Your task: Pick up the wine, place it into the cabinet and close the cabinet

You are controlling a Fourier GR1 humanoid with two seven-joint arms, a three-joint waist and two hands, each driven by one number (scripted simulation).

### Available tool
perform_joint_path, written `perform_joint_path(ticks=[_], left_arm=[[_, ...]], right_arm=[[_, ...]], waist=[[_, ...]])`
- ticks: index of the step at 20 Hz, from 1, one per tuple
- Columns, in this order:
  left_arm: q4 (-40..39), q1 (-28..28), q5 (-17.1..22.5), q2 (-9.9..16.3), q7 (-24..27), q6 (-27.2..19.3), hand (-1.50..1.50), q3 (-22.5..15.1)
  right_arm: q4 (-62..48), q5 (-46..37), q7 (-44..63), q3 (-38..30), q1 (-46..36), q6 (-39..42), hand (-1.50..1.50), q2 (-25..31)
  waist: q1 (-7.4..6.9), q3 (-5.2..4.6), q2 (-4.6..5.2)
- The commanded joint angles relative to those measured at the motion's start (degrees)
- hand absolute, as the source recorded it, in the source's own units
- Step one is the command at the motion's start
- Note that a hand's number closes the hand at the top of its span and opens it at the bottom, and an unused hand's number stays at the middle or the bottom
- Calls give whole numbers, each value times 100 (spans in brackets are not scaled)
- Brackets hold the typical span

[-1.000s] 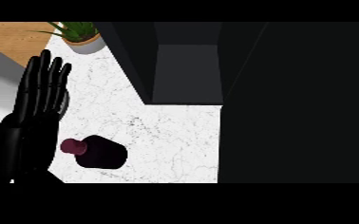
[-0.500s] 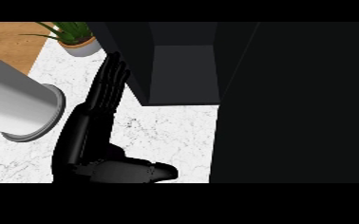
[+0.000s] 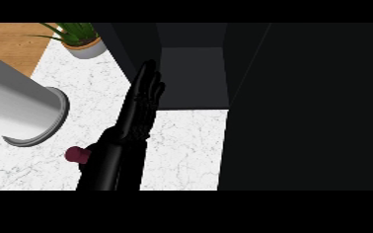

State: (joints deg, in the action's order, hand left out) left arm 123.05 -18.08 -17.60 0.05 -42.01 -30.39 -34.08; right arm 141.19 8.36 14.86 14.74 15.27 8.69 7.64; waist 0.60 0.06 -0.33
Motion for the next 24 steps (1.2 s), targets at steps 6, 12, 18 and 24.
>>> perform_joint_path(ticks=[6,12,18,24], left_arm=[[-194,-1046,-1033,-4,-1351,-1172,-150,-901],[187,-1071,-1636,-4,-2181,-1240,-150,-992],[635,-1188,-2276,-4,-2836,-813,-150,-926],[746,-849,-2354,-4,-2712,-570,-150,-717]], right_arm=[[1132,-231,1120,344,-280,-526,-150,-29],[1541,-380,1176,634,99,-556,-150,89],[1398,-144,1389,350,-215,-714,-150,142],[1500,-414,1341,644,-133,-747,-150,187]], waist=[[-20,-3,2],[6,-2,-26],[-67,0,-26],[-33,-6,-10]])
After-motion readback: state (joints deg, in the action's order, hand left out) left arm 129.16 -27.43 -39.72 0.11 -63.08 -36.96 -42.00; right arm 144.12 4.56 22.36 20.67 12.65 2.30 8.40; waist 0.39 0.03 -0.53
